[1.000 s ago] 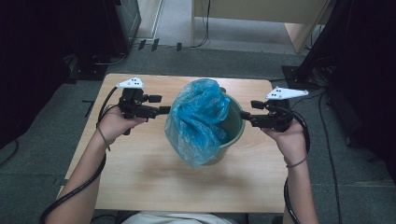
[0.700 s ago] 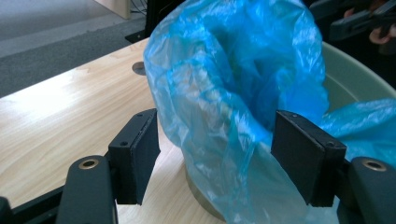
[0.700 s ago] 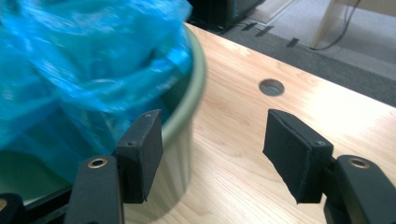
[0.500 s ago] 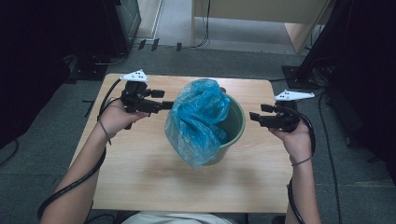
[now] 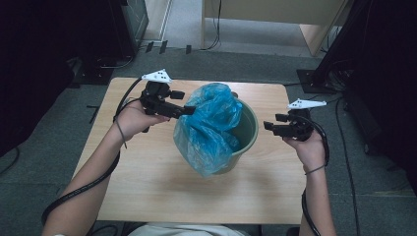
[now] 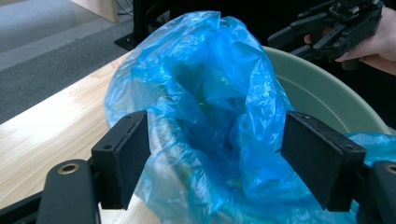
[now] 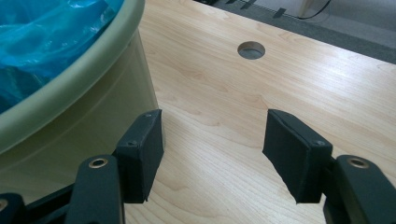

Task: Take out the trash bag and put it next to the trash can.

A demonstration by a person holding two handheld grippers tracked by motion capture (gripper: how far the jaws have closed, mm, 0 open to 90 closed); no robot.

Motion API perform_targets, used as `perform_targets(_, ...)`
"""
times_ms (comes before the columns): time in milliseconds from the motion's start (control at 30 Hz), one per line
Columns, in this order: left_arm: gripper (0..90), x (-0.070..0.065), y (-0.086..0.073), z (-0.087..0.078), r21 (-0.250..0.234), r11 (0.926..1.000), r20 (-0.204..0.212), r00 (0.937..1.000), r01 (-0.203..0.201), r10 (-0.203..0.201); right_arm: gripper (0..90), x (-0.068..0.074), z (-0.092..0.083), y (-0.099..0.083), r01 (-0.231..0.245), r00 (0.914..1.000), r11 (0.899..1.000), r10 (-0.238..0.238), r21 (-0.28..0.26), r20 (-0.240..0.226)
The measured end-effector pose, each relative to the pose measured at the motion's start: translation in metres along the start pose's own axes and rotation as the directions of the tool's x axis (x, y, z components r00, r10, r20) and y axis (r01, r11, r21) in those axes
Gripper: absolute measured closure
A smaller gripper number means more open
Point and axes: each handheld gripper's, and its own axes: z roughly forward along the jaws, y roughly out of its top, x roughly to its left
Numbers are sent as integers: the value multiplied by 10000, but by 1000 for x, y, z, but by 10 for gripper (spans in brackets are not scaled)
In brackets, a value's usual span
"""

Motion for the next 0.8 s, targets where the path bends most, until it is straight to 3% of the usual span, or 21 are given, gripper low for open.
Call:
perform_targets(200,221,-4,2,12,194,9997,263,9995,-178,173,378,-3,6,-5,-163,9999,9997,163,155,5)
perform_targets(300,263,-8,3,17,331,9988,335,9988,-360,349,380,-4,9,-7,-204,9998,9995,204,227,-11)
perform_targets(400,502,-10,3,19,532,9974,387,9982,-482,462,382,-4,10,-7,-182,9998,9995,183,263,-33)
perform_targets(467,652,-14,0,21,951,9928,379,9968,-732,698,385,-2,11,-7,-141,9999,9996,142,259,-49)
perform_targets(600,833,-13,-2,13,988,9938,180,9986,-514,498,388,-1,12,-8,-98,9999,9996,100,276,-67)
perform_targets(700,867,-9,-4,1,787,9965,137,9996,-271,260,388,-1,13,-8,-91,9999,9995,93,302,-54)
perform_targets(800,841,-1,-10,-6,831,9965,122,9999,8,-18,389,-1,13,-8,-124,9999,9995,125,301,-46)
